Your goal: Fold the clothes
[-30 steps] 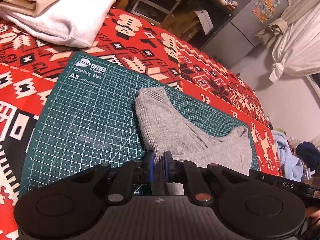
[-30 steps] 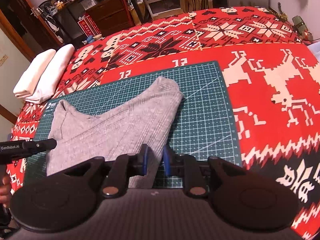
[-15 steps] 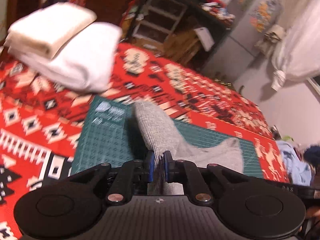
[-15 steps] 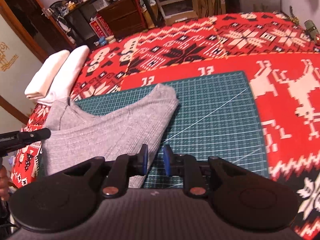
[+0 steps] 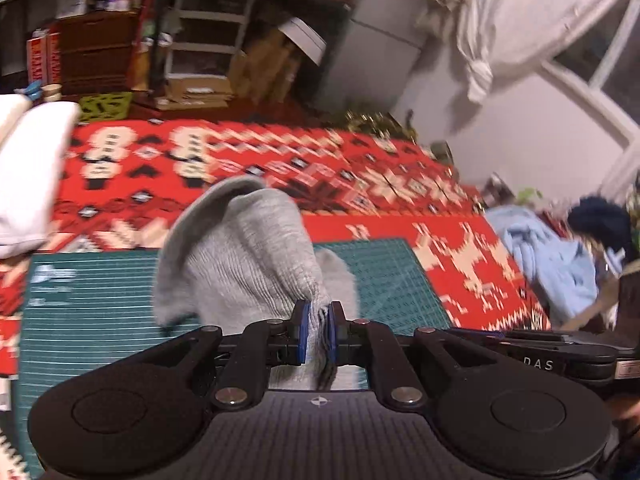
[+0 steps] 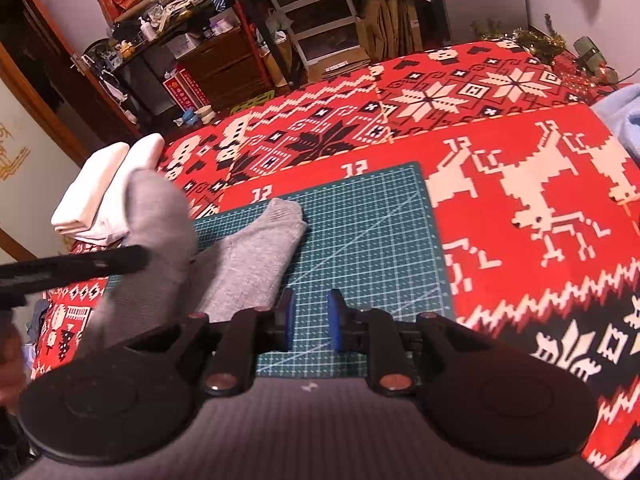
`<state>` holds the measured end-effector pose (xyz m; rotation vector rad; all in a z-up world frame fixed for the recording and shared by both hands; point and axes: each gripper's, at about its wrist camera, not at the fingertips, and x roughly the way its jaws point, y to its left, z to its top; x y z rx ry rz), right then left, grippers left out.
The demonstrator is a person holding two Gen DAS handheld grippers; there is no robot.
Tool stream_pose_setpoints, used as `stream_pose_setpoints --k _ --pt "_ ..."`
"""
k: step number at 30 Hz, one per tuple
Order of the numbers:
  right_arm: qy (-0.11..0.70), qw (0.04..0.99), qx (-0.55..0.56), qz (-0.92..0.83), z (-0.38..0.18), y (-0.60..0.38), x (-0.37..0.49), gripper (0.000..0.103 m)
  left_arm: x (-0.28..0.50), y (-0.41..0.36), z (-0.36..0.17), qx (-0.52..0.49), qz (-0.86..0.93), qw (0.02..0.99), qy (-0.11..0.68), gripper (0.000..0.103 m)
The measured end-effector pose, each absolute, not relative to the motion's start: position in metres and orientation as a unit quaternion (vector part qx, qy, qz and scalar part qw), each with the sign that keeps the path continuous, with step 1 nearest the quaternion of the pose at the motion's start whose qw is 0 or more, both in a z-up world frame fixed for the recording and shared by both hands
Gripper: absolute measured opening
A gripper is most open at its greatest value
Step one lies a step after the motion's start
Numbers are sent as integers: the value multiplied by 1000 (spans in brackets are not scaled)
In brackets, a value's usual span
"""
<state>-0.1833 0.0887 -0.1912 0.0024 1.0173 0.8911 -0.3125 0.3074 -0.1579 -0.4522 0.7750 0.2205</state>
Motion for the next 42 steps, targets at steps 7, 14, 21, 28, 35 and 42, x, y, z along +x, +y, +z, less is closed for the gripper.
stream_pose_setpoints --k 7,14,21,28,35,42 --pt "475 773 12 421 -196 84 -188 20 -284 288 -200 -264 82 878 391 11" --pt "495 745 85 439 -210 97 -184 23 -324 305 -178 -295 54 888 348 20" --pt "520 718 133 444 -224 126 -177 30 -365 328 -183 -323 39 876 355 19" --pt "510 729 135 435 -231 142 -169 5 -363 316 -208 -330 -29 858 392 15" --pt "512 738 147 414 -249 128 -166 5 -358 308 -229 -307 -32 851 424 4" --pt "491 745 158 422 -240 119 -169 10 -377 318 -216 -338 -35 852 399 5"
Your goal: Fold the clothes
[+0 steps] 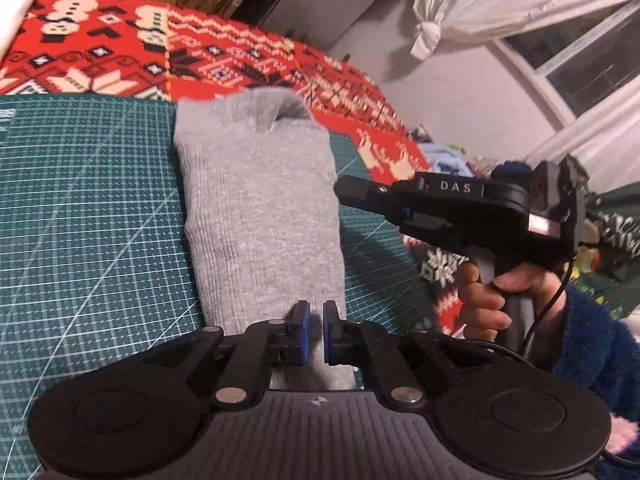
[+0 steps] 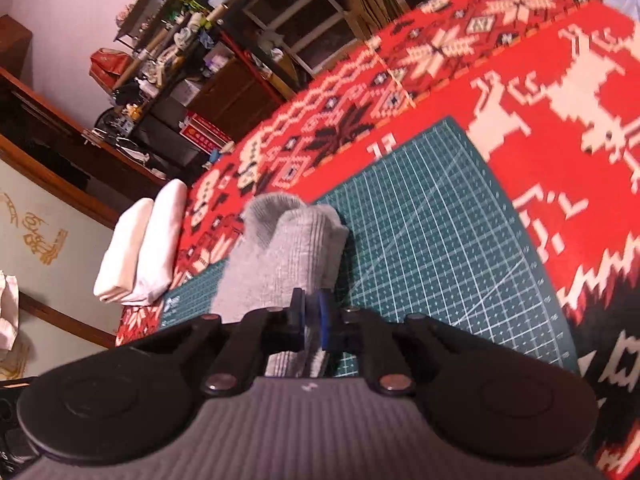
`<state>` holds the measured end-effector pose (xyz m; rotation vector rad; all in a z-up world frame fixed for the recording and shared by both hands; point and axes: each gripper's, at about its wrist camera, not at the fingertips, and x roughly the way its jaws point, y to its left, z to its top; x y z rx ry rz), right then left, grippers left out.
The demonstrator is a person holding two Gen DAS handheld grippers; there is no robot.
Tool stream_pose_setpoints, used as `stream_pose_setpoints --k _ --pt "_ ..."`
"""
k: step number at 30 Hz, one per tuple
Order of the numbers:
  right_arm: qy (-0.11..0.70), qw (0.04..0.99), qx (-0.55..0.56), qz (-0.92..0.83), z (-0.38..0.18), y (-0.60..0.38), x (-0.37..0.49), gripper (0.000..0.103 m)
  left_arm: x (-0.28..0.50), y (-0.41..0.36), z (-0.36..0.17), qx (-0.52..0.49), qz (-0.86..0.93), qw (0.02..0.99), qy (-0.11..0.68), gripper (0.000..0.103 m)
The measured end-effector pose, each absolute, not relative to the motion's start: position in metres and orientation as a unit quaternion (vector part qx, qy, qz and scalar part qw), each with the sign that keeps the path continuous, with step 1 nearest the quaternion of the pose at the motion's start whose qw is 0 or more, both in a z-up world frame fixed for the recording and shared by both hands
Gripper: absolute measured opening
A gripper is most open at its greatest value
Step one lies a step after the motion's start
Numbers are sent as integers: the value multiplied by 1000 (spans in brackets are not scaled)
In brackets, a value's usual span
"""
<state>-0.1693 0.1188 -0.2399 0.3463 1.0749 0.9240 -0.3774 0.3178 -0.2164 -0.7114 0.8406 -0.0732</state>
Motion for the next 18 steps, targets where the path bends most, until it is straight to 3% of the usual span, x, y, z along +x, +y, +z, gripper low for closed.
stream_pose_setpoints --k 7,13,18 --pt "461 723 58 511 -212 133 -210 10 -394 328 -218 -358 -30 845 397 5" --pt "471 693 -69 542 -232 151 -252 10 -397 331 -246 -403 -27 818 410 3" --pt "470 692 -74 542 -226 140 -259 10 -404 329 -242 -414 -32 814 406 3"
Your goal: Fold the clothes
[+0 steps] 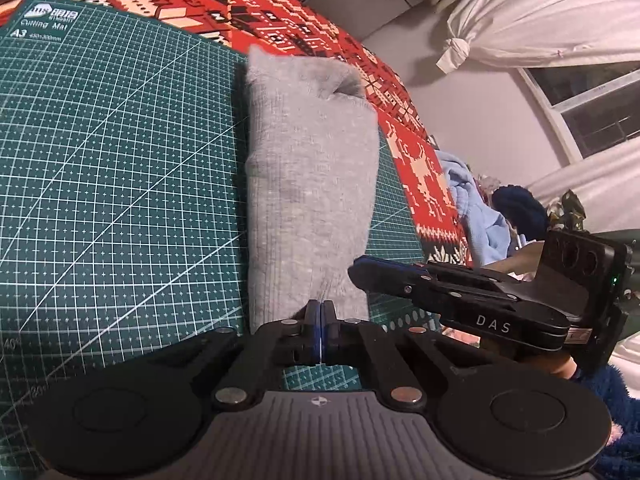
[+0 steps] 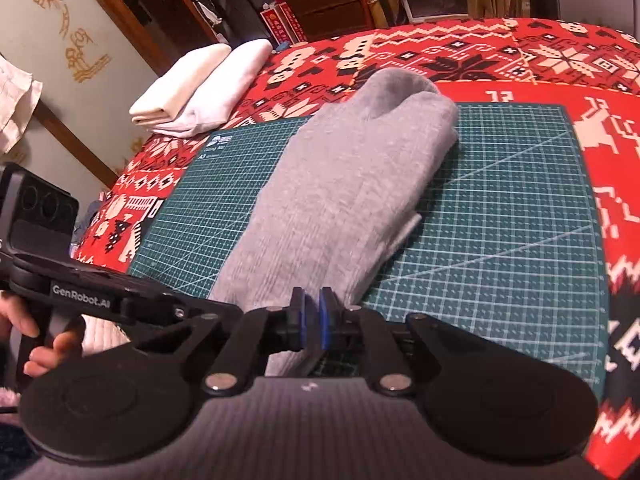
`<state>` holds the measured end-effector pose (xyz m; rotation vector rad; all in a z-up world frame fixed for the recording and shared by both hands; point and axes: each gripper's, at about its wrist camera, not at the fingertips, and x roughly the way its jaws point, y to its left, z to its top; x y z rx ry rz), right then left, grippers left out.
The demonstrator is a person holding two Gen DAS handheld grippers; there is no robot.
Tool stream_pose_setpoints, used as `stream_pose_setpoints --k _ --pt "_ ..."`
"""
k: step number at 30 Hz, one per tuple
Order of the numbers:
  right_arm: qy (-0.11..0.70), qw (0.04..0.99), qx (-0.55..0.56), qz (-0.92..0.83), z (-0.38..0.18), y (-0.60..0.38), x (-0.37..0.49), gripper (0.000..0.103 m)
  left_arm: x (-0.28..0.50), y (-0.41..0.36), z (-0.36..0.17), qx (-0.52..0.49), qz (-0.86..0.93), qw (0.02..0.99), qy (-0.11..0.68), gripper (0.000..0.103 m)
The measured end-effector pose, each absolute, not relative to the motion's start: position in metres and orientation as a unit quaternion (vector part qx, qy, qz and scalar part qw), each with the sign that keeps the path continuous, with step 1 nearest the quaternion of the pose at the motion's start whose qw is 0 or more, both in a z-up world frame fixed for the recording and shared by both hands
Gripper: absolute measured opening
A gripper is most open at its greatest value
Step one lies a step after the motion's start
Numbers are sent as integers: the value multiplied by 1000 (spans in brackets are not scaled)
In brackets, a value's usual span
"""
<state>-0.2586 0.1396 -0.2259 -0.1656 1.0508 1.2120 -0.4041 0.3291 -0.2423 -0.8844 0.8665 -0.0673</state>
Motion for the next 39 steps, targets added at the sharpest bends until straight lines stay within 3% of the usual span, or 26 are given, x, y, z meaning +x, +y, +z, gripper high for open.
stream_pose_setpoints --k 9,13,21,25,29,32,34,39 --pt "455 684 -94 562 -214 138 -268 10 -405 339 -224 -399 -18 830 389 5" --pt "449 703 -84 545 -207 133 -252 10 -392 362 -207 -367 6 853 372 26" --pt "437 737 -71 511 -198 140 -204 10 -323 428 -203 -295 35 880 371 30" --pt "437 743 -73 502 -197 150 -193 10 -285 429 -210 -211 16 897 389 32" --pt "440 745 -74 496 -200 158 -189 10 -257 423 -225 -136 6 902 410 30" --pt "443 745 -76 493 -202 164 -188 10 -248 419 -234 -107 -9 905 412 22" --pt "443 744 -78 494 -202 169 -187 10 -246 412 -235 -78 -22 907 412 9" --pt "435 739 -83 507 -196 187 -189 11 -252 410 -231 -72 -35 912 402 6"
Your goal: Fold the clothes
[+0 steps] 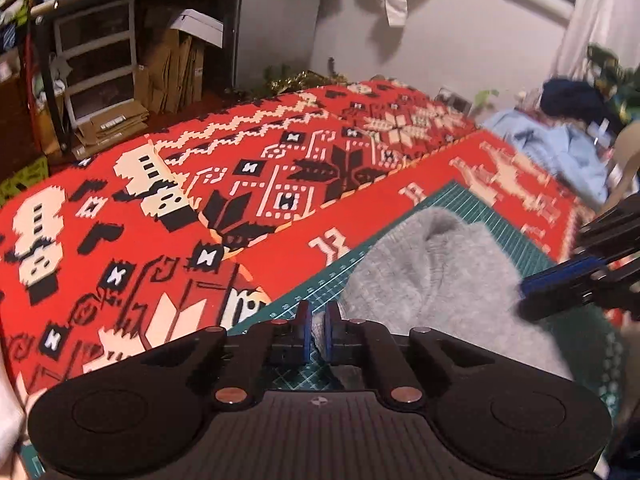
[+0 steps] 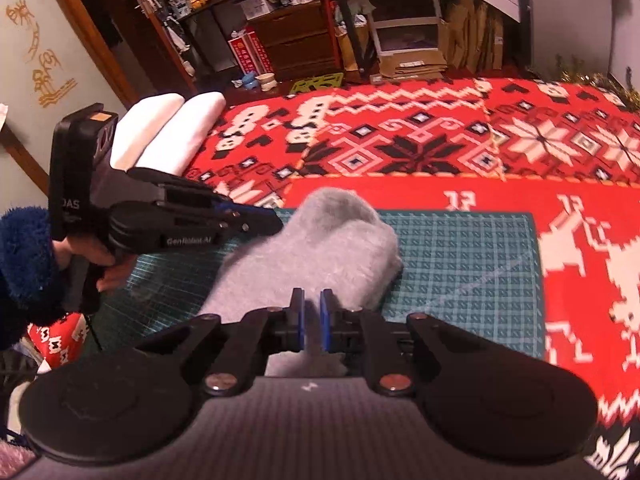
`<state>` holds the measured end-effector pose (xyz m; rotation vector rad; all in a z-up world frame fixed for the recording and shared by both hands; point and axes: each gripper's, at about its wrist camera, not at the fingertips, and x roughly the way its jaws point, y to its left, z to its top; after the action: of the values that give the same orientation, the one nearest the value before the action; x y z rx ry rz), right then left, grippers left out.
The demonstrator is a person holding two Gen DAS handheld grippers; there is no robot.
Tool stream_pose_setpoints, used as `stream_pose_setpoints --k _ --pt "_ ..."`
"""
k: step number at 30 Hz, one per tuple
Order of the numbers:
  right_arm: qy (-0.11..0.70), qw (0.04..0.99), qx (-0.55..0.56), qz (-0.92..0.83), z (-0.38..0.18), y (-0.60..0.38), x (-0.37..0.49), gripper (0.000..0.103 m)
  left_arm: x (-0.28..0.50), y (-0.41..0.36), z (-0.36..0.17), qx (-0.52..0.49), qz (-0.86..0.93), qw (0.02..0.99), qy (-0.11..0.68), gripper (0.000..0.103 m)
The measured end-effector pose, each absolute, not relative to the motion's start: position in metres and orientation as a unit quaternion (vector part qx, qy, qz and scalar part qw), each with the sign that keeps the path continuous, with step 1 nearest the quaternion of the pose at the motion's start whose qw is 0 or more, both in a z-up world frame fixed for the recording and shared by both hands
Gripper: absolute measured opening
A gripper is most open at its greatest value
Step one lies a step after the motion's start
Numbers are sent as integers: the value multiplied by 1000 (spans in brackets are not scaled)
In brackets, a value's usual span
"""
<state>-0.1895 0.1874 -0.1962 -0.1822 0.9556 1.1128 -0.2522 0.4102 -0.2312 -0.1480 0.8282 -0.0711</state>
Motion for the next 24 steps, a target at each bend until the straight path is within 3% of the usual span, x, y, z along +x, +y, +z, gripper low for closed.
stream_pose_setpoints --k 12,24 --pt "413 708 -108 563 -188 249 -214 10 -285 420 -181 -114 -38 934 335 6" --pt "410 735 -117 528 -220 270 -214 5 -315 383 -189 -74 -44 936 342 6"
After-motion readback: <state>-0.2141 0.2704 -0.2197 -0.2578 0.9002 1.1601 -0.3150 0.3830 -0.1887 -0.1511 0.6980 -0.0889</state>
